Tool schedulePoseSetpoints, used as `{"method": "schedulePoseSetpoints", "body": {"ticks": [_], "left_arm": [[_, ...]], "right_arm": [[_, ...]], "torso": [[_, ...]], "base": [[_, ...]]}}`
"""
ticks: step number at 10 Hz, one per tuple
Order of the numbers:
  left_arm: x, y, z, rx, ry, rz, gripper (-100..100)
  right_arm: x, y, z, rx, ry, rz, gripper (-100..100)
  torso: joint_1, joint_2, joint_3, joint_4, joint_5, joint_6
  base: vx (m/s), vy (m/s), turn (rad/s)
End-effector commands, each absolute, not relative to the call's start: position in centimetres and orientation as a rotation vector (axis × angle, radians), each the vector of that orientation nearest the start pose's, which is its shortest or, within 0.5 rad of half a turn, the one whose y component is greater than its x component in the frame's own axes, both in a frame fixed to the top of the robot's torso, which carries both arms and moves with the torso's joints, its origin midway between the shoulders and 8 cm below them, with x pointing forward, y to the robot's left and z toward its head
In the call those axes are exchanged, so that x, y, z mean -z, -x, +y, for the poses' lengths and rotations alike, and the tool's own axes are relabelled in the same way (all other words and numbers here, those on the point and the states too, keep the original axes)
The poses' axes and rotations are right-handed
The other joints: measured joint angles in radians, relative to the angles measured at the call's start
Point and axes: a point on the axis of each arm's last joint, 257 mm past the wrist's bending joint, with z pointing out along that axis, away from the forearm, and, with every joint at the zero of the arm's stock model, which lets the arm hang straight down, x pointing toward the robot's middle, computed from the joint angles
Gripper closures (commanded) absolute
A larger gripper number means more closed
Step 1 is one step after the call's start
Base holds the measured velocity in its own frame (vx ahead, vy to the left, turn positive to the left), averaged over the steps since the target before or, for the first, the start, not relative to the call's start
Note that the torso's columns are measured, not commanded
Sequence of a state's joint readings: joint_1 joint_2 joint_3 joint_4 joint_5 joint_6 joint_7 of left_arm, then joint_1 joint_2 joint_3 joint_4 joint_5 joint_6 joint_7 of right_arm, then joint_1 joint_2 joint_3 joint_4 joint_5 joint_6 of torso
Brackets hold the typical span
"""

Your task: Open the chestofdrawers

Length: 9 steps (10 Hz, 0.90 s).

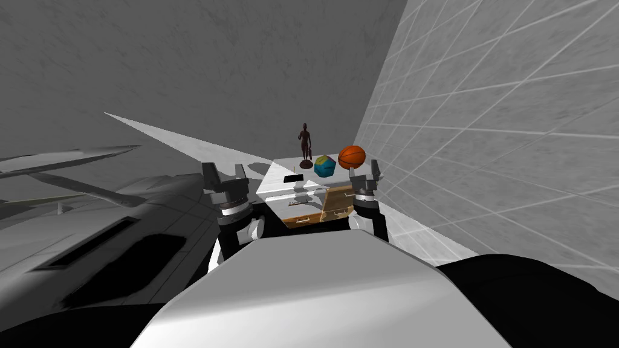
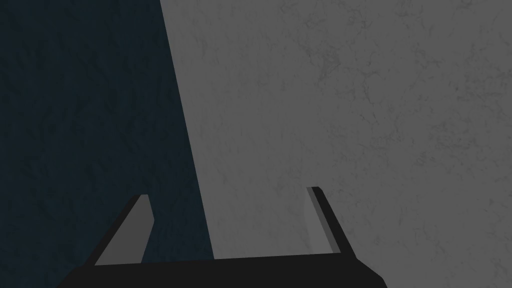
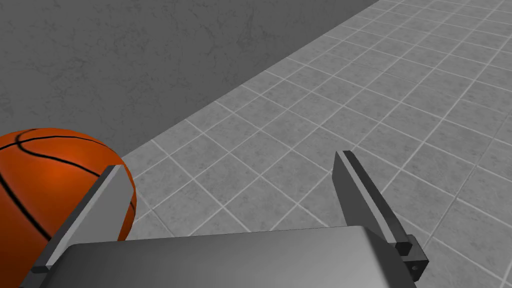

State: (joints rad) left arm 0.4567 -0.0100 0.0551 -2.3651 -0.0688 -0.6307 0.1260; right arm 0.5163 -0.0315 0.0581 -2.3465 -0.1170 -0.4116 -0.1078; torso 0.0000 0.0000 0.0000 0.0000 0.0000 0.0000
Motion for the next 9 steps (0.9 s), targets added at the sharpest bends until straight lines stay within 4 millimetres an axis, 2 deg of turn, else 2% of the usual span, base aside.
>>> {"method": "schedulePoseSetpoints", "body": {"ticks": [1, 9], "left_arm": [[-9.47, -29.94, 27.11, 1.39, 0.442, 0.45, 0], [-9.49, -29.93, 27.11, 1.39, 0.441, 0.449, 0]], "right_arm": [[-3.06, -34.6, -27.02, -1.525, -0.79, 0.566, 0], [-3.08, -34.59, -27.02, -1.526, -0.789, 0.565, 0]], "torso": [[0.0, 0.04, -0.082, 0.041, 0.0, 0.0], [0.0, 0.618, -1.234, 0.617, 0.0, 0.0]], "base": [[0.0, 0.0, 0.0], [0.0, 0.0, 0.0]]}}
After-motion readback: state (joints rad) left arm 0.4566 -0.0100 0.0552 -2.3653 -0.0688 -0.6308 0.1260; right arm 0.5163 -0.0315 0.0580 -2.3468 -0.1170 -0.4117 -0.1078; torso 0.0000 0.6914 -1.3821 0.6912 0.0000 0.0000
